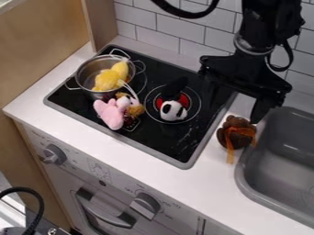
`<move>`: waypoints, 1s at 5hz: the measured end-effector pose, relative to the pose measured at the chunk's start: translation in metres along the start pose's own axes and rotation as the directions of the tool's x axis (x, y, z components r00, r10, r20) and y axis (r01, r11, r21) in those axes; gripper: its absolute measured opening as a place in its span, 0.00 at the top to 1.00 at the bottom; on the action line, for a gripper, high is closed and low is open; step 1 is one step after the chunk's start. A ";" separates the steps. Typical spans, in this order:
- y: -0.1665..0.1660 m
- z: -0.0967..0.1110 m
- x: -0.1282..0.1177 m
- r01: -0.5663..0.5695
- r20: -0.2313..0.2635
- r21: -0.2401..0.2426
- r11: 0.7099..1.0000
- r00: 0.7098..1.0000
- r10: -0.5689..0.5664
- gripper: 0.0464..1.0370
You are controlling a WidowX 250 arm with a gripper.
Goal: Take brown stuffed toy and put it in the silver pot
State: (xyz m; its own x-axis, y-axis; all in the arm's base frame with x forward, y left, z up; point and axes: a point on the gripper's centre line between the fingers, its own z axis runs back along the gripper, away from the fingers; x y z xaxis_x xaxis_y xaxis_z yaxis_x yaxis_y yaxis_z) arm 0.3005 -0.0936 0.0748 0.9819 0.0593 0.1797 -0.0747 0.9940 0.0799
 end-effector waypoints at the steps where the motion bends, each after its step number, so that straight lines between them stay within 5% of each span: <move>1: 0.001 -0.010 -0.005 0.005 -0.030 0.014 1.000 1.000 -0.005 0.04; 5: -0.028 -0.065 0.022 -0.065 0.044 0.033 0.997 0.997 0.063 0.04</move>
State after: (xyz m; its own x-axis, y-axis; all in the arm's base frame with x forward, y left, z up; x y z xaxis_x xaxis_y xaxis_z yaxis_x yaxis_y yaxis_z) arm 0.3353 -0.1143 0.0124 0.9666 0.1178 0.2274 -0.1436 0.9845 0.1003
